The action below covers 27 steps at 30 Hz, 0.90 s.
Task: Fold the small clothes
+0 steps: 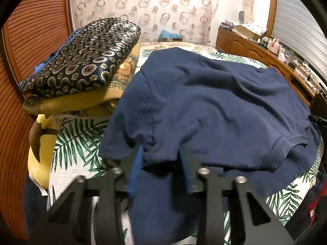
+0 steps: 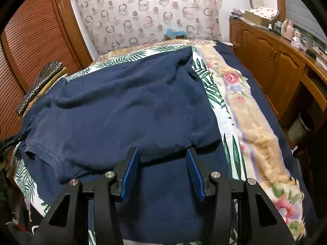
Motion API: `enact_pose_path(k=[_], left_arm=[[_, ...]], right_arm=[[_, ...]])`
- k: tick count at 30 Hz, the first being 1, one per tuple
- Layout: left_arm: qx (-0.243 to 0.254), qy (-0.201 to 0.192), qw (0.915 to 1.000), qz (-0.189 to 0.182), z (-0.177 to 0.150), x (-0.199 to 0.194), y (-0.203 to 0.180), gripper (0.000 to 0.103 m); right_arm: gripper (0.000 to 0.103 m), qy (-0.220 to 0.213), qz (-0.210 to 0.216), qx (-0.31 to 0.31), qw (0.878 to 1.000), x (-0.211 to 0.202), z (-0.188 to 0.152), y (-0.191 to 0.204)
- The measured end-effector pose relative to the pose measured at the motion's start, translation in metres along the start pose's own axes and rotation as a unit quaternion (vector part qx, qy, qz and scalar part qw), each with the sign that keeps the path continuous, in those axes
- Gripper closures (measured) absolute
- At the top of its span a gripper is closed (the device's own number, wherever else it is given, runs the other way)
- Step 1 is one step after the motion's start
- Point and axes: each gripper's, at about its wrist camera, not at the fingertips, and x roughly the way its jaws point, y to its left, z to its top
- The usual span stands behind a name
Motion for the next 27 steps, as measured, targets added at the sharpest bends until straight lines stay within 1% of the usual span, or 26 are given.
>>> enact_pose_path(k=[2,3,5,8,10,13,15,17,18,22,27], left_arm=[[-0.003,0.000,1.0000,-0.005,0.000,-0.001,0.001,0.083],[-0.003,-0.001,1.0000,-0.007,0.000,-0.002,0.001,0.084],[-0.002,-0.009,0.9999,-0.010,0.000,-0.007,-0.001,0.090],[0.004,-0.023,0.9997,-0.005,0.004,-0.015,-0.006,0.091],[0.010,-0.033,0.9994,-0.004,0.007,-0.021,-0.010,0.091],[0.022,-0.045,0.9987,-0.003,0.013,-0.031,-0.017,0.091],[0.030,-0.049,0.9983,-0.003,0.018,-0.035,-0.021,0.091],[0.037,-0.056,0.9977,0.001,0.022,-0.038,-0.023,0.093],[0.037,-0.062,0.9974,0.000,0.023,-0.042,-0.025,0.093],[0.037,-0.086,0.9955,-0.016,0.032,-0.059,-0.030,0.094],[0.034,-0.108,0.9926,-0.044,0.037,-0.083,-0.038,0.094]], right_arm=[[0.053,0.000,-0.007,-0.006,1.000,0.000,-0.001,0.006],[0.053,0.000,-0.009,-0.008,1.000,0.001,-0.001,0.008],[0.053,0.000,-0.012,-0.012,1.000,0.001,-0.001,0.012],[0.053,-0.001,-0.018,-0.015,1.000,0.003,0.000,0.013],[0.059,-0.002,-0.026,-0.017,1.000,0.004,0.001,0.013],[0.071,-0.006,-0.044,-0.028,0.999,0.007,0.003,0.016],[0.087,-0.008,-0.049,-0.033,0.998,0.008,0.003,0.019],[0.096,-0.011,-0.053,-0.041,0.998,0.007,0.002,0.022],[0.099,-0.015,-0.052,-0.045,0.998,0.007,0.002,0.023],[0.100,-0.037,-0.050,-0.053,0.997,-0.003,0.001,0.024],[0.100,-0.071,-0.036,-0.053,0.995,-0.029,0.003,0.026]])
